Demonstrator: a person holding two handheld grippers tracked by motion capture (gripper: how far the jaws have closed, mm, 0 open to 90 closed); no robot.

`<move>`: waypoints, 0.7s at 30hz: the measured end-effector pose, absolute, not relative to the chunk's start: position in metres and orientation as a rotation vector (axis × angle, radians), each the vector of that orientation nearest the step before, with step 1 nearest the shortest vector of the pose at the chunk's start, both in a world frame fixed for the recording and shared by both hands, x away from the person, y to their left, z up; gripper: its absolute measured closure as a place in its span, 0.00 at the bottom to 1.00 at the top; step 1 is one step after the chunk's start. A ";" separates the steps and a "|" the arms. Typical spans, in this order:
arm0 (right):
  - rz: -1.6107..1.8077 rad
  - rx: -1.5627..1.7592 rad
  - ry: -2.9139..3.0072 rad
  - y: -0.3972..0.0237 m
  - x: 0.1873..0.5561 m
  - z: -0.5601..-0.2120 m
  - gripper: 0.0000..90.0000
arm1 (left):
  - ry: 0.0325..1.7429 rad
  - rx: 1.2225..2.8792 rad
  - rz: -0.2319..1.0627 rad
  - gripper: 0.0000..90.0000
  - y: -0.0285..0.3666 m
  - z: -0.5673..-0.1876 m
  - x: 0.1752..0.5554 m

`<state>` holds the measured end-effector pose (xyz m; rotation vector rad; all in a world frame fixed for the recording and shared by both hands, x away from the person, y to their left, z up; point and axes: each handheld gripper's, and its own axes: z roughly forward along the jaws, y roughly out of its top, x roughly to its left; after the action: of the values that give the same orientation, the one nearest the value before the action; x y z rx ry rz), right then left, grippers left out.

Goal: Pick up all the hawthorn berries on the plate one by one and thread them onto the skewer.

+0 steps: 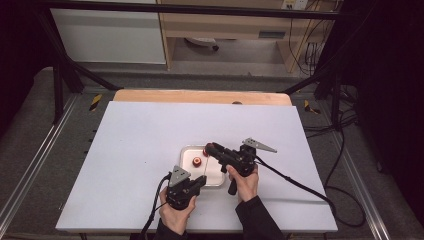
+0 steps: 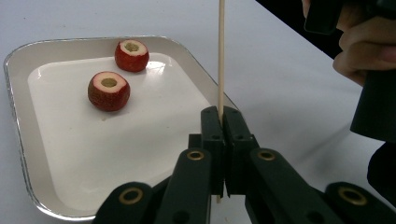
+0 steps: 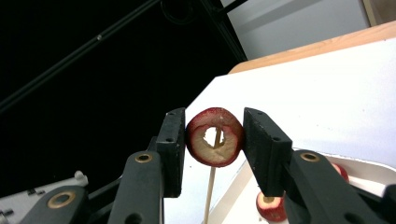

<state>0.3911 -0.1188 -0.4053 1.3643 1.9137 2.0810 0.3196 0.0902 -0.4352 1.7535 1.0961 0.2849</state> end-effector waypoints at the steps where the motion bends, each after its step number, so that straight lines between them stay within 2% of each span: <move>1: 2.081 1.364 1.914 -0.119 0.391 -0.405 0.68 | 1.096 1.755 0.288 0.98 0.090 -0.435 0.320; 21: 1.998 1.376 2.113 -0.110 0.374 -0.421 0.68 | 1.058 1.756 0.347 0.99 0.092 -0.428 0.326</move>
<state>0.3738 -0.1096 -0.4206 1.3761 2.1127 1.9977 0.3263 0.0919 -0.4285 1.7559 1.0582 0.3467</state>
